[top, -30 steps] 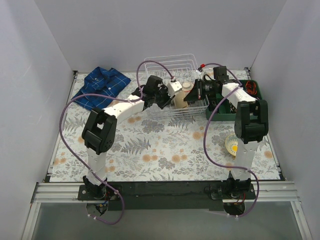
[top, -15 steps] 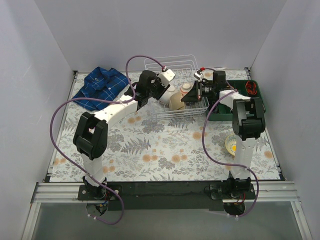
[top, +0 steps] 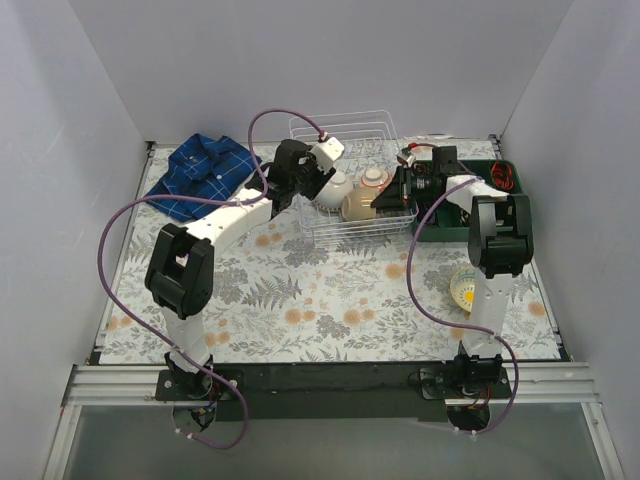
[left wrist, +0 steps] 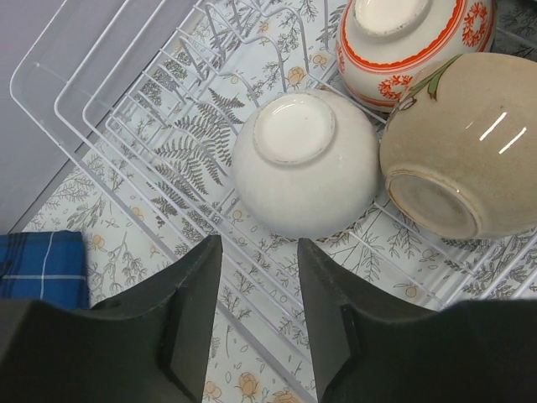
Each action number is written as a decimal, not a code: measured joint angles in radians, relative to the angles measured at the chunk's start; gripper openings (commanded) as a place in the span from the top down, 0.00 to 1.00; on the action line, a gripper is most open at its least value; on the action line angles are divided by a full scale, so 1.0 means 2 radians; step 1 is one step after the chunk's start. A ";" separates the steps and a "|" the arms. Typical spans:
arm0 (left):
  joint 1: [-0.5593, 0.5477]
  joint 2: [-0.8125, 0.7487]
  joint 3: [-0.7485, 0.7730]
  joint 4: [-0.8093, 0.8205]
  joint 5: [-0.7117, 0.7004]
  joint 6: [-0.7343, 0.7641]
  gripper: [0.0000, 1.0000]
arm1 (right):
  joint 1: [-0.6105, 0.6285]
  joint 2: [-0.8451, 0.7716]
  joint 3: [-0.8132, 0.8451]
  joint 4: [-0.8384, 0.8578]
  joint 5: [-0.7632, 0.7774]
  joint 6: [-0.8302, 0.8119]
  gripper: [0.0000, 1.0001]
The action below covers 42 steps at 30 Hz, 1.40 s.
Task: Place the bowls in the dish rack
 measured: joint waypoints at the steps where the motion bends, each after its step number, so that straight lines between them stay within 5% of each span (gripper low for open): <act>1: 0.000 0.000 0.001 0.000 -0.001 0.000 0.56 | 0.000 -0.002 0.011 -0.032 0.015 -0.021 0.69; 10: 0.000 0.012 0.009 0.001 -0.037 0.001 0.39 | -0.008 -0.047 0.060 -0.181 0.181 -0.154 0.66; 18: 0.003 0.050 0.049 -0.016 -0.098 -0.027 0.34 | -0.016 -0.069 0.059 -0.217 0.235 -0.193 0.65; 24: 0.010 0.053 0.072 -0.022 -0.136 -0.055 0.34 | -0.016 -0.082 0.060 -0.226 0.253 -0.221 0.64; 31: 0.028 0.063 0.129 -0.035 -0.147 -0.081 0.38 | -0.016 -0.090 0.100 -0.233 0.293 -0.244 0.47; 42: 0.045 0.126 0.134 -0.059 -0.143 -0.112 0.42 | -0.014 -0.066 0.197 -0.211 0.392 -0.269 0.45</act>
